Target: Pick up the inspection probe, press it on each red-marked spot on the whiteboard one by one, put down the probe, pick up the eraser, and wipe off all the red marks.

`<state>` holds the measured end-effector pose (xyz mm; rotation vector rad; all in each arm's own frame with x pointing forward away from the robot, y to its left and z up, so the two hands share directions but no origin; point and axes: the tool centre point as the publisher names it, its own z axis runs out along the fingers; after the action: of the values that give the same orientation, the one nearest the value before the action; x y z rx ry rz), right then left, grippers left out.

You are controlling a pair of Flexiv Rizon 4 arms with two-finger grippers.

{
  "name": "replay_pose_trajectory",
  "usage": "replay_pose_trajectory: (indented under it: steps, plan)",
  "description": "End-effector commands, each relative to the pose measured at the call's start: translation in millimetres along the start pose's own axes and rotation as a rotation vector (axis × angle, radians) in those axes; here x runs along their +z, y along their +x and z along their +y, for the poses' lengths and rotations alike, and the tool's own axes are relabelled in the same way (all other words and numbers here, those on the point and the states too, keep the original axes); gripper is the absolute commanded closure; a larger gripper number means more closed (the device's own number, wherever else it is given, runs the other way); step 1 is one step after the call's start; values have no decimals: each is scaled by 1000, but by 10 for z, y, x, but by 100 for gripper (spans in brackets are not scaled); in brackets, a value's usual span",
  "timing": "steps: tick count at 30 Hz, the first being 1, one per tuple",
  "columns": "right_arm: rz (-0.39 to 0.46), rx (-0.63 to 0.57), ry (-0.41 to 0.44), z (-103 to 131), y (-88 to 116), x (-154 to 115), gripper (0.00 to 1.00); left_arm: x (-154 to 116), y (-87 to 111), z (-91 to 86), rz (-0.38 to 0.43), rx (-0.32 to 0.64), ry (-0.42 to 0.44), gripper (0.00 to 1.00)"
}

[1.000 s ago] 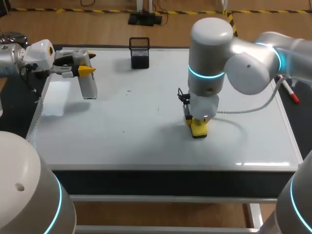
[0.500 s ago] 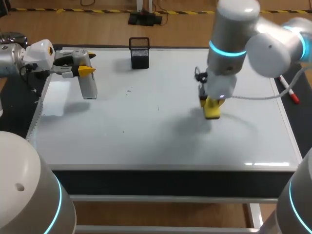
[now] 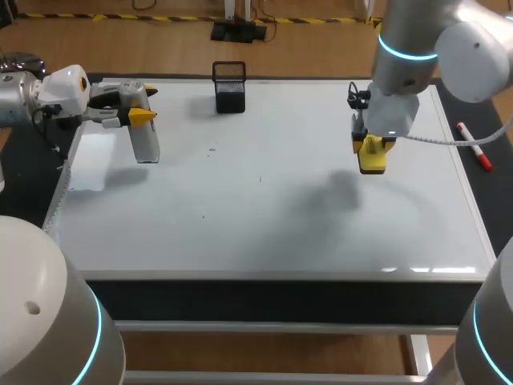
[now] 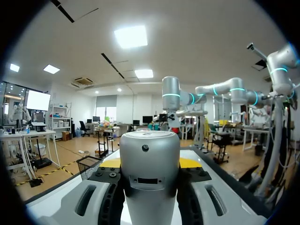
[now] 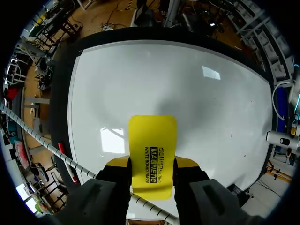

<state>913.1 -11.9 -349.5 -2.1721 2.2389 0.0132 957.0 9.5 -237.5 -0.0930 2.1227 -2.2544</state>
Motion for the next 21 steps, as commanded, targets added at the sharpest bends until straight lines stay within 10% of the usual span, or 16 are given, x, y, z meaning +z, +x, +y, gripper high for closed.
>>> replay_pose_trajectory:
  steps: [1,8,21]
  plan:
    - [2,-2,3,7,13,-12,100,0,1,-8,-1,1,0,100]
    - [2,-2,3,7,13,-12,100,0,1,-8,-1,1,0,100]
    - [-10,-70,47,-1415,-392,-123,100,0,1,-8,-1,1,0,100]
